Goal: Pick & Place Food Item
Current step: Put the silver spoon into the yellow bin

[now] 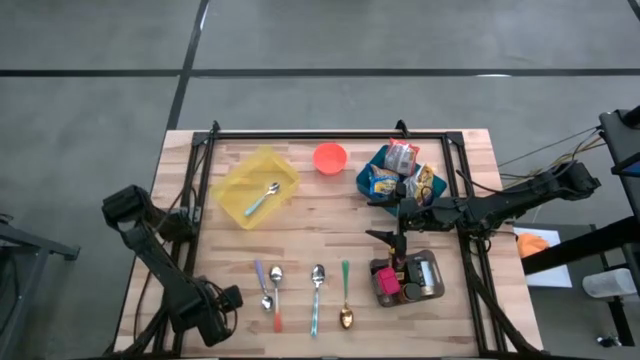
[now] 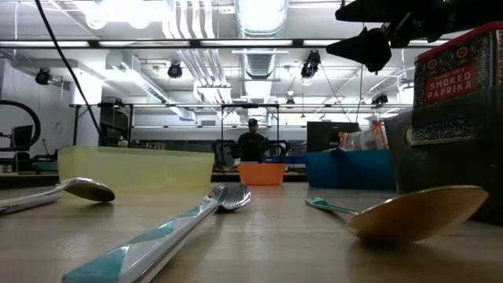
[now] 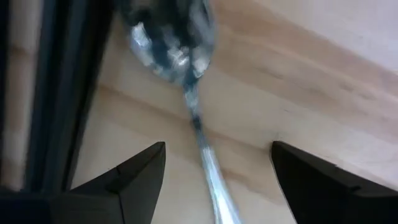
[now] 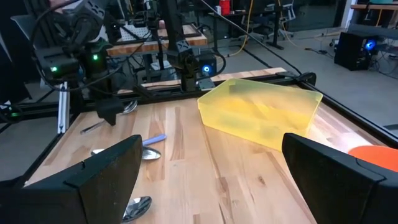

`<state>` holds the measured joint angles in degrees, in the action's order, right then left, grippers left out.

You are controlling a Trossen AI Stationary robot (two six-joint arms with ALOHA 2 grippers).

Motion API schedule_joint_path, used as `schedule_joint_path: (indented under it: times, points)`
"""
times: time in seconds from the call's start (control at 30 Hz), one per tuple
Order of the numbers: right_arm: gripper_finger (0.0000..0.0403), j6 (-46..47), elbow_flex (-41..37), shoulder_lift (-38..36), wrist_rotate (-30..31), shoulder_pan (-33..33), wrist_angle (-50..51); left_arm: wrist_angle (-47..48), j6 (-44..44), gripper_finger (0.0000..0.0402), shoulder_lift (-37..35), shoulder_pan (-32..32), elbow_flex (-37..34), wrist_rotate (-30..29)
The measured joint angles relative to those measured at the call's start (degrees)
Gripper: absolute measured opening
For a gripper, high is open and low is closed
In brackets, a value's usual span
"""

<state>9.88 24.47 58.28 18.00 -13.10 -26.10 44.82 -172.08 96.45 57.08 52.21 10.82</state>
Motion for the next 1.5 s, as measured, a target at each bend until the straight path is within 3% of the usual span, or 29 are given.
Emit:
schedule_joint_path:
  times: [0.43,0.6,1.1,1.3,1.5]
  points:
    - [0.0381,0.0,0.0,0.0,0.0,0.0,0.2,2.1,4.7,0.0296,1.5,-0.2,0.1,-9.8]
    - [0.0381,0.0,0.0,0.0,0.0,0.0,0.2,3.1,7.0,0.0296,1.6,-1.6,0.1,-11.0]
    - [0.0381,0.0,0.0,0.0,0.0,0.0,0.1,8.7,36.1,0.0296,1.9,-16.2,-0.2,-19.8]
    - [0.0381,0.0,0.0,0.0,0.0,0.0,0.2,9.2,45.3,0.0296,1.5,-20.6,-0.2,-18.2]
    - [0.0381,0.0,0.0,0.0,0.0,0.0,0.2,10.9,46.3,0.0296,-0.2,-20.8,-0.1,-14.1]
